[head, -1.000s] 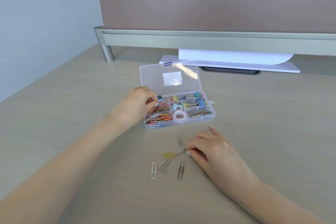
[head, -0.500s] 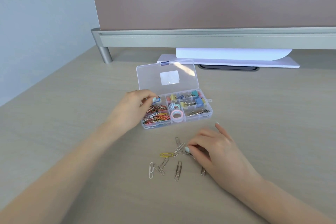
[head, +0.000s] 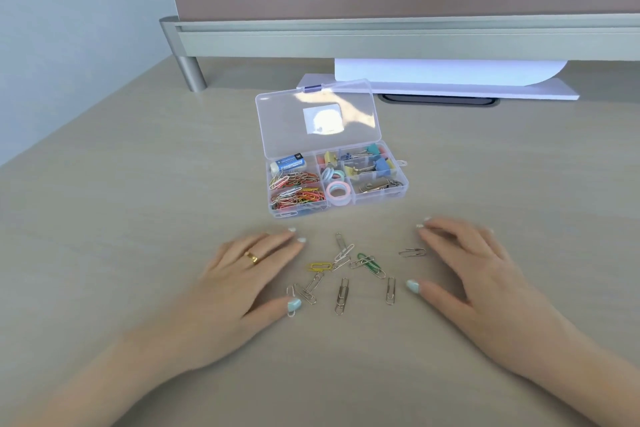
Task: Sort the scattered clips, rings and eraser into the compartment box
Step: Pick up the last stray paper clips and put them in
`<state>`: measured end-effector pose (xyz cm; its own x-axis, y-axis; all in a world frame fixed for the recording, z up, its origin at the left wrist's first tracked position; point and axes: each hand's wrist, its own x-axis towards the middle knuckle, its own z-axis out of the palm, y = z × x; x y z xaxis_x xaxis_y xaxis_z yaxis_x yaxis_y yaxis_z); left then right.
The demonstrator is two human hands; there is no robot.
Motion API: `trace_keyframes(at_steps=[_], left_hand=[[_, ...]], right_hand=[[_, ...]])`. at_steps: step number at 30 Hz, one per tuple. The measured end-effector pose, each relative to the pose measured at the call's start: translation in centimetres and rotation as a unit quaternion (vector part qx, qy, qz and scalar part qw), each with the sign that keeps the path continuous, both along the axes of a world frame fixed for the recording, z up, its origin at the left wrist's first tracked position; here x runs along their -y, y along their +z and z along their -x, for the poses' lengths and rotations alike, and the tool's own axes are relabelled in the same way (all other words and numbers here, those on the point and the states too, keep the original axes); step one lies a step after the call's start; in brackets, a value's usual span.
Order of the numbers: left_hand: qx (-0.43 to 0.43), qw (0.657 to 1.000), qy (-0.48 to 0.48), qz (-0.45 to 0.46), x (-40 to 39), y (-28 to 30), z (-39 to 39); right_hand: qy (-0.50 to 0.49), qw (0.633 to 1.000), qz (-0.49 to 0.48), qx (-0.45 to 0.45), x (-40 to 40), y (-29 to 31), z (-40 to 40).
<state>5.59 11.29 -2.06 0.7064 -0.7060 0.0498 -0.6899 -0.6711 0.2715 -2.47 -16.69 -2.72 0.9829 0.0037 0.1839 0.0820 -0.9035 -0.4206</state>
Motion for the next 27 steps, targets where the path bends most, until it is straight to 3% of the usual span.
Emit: trace_keyframes(at_steps=[3,6,9,17,27], left_hand=[[0.006,0.999,-0.005,-0.046,0.2,-0.3,0.7],[0.012,0.998,-0.014,-0.068,1.6,-0.1,0.3],[0.006,0.995,-0.034,-0.093,3.5,0.0,-0.5],[0.003,0.997,-0.020,0.081,5.4,-0.8,-1.3],[-0.074,0.983,-0.035,0.166,5.4,-0.3,-1.2]], right_hand=[[-0.017,0.990,0.133,-0.042,-0.7,-0.3,1.8],[-0.024,0.984,0.165,-0.068,-1.1,0.0,1.9],[-0.001,0.988,0.127,-0.085,-1.3,0.1,1.3],[0.049,0.998,-0.007,-0.041,-2.2,0.5,-0.4],[0.087,0.988,-0.129,0.005,-2.9,0.4,-3.3]])
